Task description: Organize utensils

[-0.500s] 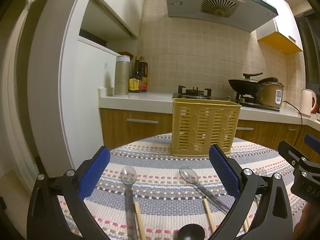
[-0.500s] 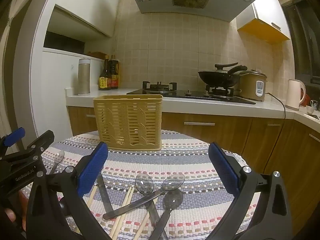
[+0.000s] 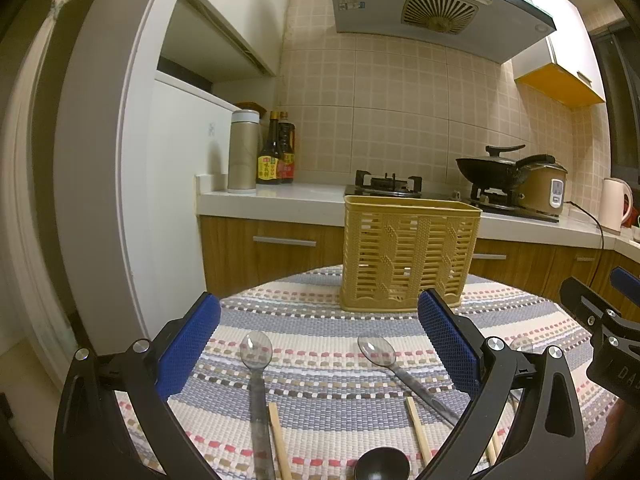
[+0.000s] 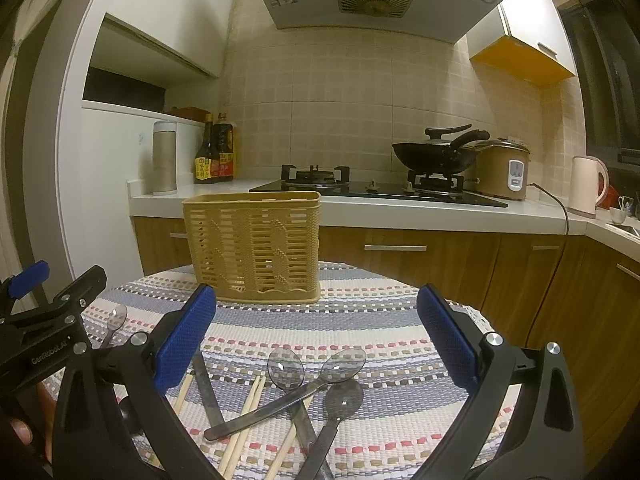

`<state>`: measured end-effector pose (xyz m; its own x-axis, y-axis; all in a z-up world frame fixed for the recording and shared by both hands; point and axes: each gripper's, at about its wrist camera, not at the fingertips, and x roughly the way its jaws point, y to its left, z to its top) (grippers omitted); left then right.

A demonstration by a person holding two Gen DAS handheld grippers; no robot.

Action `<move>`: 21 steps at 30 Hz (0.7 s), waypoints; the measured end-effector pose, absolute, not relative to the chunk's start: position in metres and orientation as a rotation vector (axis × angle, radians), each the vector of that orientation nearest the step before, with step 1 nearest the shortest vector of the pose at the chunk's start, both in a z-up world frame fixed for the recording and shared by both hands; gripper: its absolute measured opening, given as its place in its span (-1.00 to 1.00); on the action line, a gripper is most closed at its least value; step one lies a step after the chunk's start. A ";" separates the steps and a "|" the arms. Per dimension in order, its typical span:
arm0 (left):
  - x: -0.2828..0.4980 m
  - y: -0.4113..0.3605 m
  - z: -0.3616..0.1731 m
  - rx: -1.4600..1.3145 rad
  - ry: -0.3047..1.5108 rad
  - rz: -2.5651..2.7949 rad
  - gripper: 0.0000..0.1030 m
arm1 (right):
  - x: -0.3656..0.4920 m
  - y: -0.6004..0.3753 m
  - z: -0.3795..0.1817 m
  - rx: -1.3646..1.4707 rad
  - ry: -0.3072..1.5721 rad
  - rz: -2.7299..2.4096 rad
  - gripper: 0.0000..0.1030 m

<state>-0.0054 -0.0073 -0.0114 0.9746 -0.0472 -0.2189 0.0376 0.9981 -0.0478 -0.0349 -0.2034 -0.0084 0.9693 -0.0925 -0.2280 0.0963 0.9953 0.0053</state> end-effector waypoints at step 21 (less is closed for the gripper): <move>-0.005 -0.007 -0.014 -0.045 0.225 -0.046 0.85 | -0.034 -0.205 -0.010 0.017 0.224 -0.092 0.85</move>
<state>-0.0049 -0.0072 -0.0138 0.9737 -0.0504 -0.2221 0.0404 0.9979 -0.0497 -0.0343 -0.2051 -0.0100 0.9708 -0.0895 -0.2226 0.0934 0.9956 0.0070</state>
